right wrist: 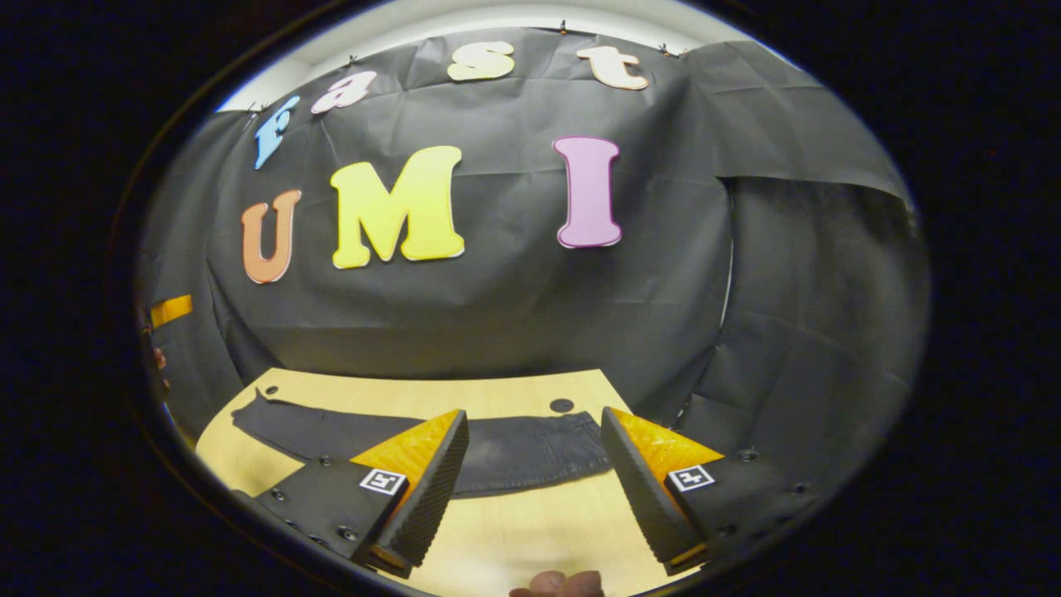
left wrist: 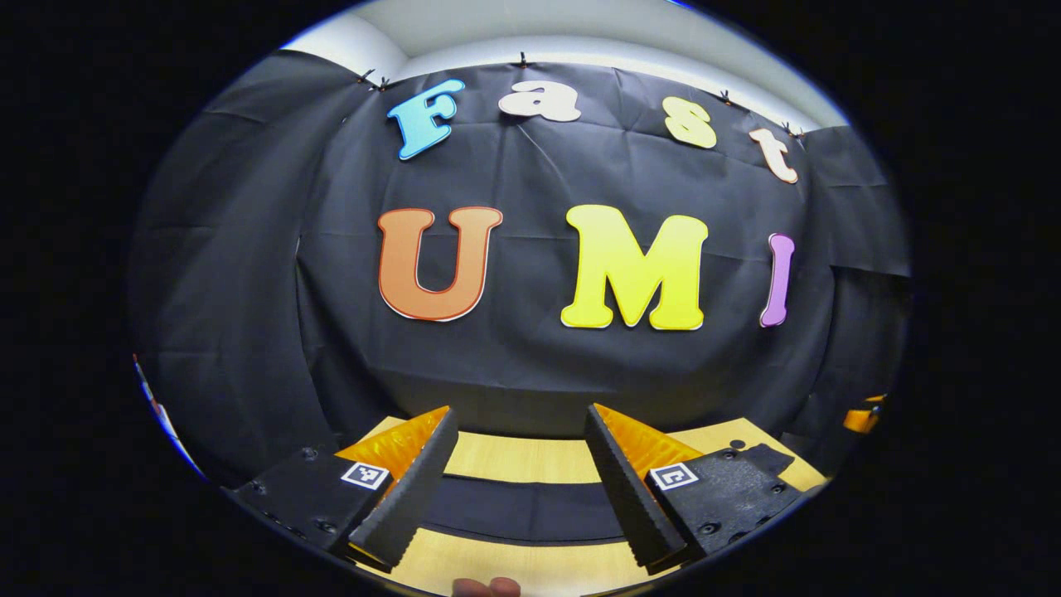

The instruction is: Grasp the waist and the cuffs of the jeans and fold them to make the two legs overlap; first hold the waist and fold one-third of the jeans toward the cuffs, then hold the cuffs and fold the remaining one-third in the same direction to finish folding.

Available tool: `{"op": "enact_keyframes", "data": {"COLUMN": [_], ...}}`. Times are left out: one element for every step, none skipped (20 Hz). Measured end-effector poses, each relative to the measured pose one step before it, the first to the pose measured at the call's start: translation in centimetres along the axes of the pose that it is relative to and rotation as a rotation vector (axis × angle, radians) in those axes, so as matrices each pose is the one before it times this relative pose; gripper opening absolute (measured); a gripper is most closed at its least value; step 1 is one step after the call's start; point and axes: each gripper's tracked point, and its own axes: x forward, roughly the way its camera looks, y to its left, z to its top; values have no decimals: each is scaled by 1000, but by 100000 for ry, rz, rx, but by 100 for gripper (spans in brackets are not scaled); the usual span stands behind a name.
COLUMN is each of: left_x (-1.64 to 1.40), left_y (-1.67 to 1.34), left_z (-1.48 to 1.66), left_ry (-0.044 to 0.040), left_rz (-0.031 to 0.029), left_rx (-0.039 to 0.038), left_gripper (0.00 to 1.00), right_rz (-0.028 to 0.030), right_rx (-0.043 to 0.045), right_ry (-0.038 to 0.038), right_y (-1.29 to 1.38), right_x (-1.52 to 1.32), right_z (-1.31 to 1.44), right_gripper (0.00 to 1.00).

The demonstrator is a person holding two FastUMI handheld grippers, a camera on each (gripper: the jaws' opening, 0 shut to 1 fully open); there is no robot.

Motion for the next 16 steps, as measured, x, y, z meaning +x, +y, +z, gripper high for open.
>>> {"op": "enact_keyframes", "data": {"left_x": [-246,-34,-281,-69,-83,45,31,99,-6,135,-17,54,108,87,145,49], "left_y": [-543,-396,-447,-183,-118,-147,-178,-214,-237,120,170,-32,17,170,69,113], "left_z": [198,163,61,86,219,279,206,163,32,-165,-205,158,91,-261,-299,-279], "left_ry": [188,-117,566,611,105,98,106,261,965,912,1293,370,34,1009,1291,1211], "left_rz": [182,588,173,782,430,350,711,809,838,965,1124,590,674,1428,1082,901], "left_rx": [-1259,-367,148,703,862,202,-139,-302,-553,279,652,117,244,608,563,362], "left_gripper": [98,100,98,98,98,98,98,98,98,98,98,98,100,98,98,98], "right_rz": [-2790,-2286,-1500,-1398,-1077,-1747,-1370,-1238,-1524,-900,-684,-716,-794,-1152,-794,-1803], "right_rx": [1305,1267,2035,3050,3635,3410,3737,3436,3686,3813,2876,1504,272,1746,2463,1683], "right_ry": [519,1621,1751,2279,1917,2158,1863,1649,2192,2339,2489,2366,1624,1771,1201,609], "right_y": [-724,-827,-928,-842,-577,-638,-622,-556,-704,-742,-548,-199,-293,-186,-149,-459], "right_x": [389,556,920,1147,1207,1293,1343,1767,1879,1759,1603,1817,1743,1714,1318,1329], "right_z": [-525,-751,-1067,-977,-1007,-902,-836,-736,-761,-637,-770,-536,-504,-311,-173,178], "right_gripper": [98,99,99,94,94,99,94,99,99,94,94,99,99,99,99,100]}}
